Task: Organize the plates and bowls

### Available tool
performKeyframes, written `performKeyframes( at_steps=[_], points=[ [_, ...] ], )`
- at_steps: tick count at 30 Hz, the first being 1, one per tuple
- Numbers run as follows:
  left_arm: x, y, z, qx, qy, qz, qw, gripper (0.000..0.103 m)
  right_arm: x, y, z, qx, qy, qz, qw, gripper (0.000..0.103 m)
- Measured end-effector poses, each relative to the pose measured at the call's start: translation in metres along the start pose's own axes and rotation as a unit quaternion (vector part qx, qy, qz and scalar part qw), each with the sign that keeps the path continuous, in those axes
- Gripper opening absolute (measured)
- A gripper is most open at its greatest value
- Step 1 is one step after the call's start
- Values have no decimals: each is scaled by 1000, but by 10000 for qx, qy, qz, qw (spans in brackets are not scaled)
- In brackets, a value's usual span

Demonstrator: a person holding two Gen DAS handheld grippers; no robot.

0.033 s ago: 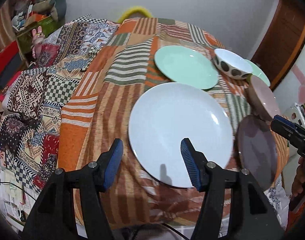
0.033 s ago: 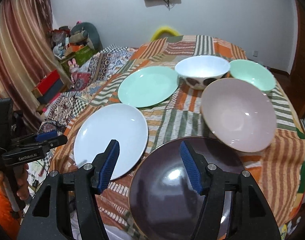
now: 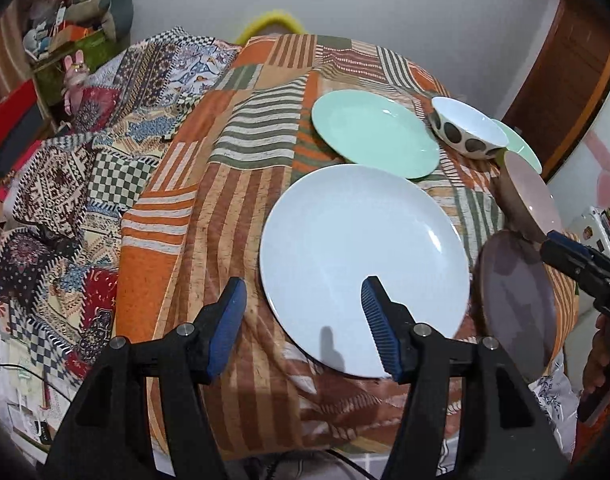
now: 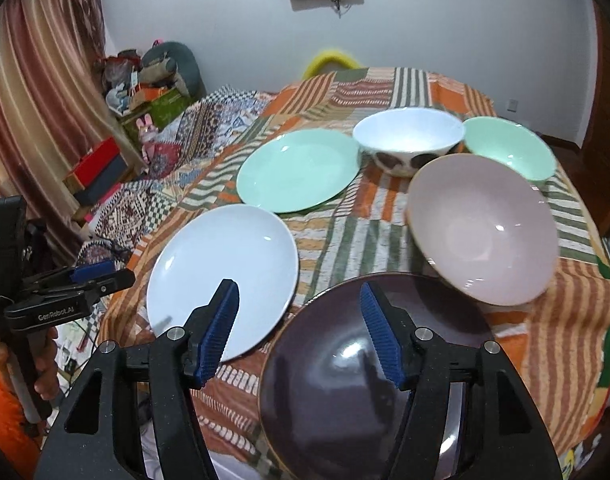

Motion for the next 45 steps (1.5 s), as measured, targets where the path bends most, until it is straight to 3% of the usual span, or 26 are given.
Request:
performKeyframes(
  at_steps=[5,10,24,31,45],
  points=[
    [15,11,12,-38,3,-115,9999,59,3,-1,19,198,38,-14,9998,60],
    [18,16,25,-45,-75,-59,9999,50,3,-2,34,336,17,-58,9994,59],
    [22,-4,55,367,-506,-130,9980,23,-3,-6,66,713,14,-76,9974,24],
    [21,-9,58,410,-510,18,9979,21,-4,-13,79,943,-15,-123,9955,17],
    [21,-7,61,518,-649,-28,9965,20,-1,-14,80,1005,77,-177,9947,17]
  ],
)
Point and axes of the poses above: each gripper's, at about its wrist camera, not at the fingertips, and z roughly the way its jaws point, x to its left, y to its top, the point moved 10 cm from there along z, roughly the way its jaws point, and after that the axes turned 1 degree about -x, right-handed, at the moved point
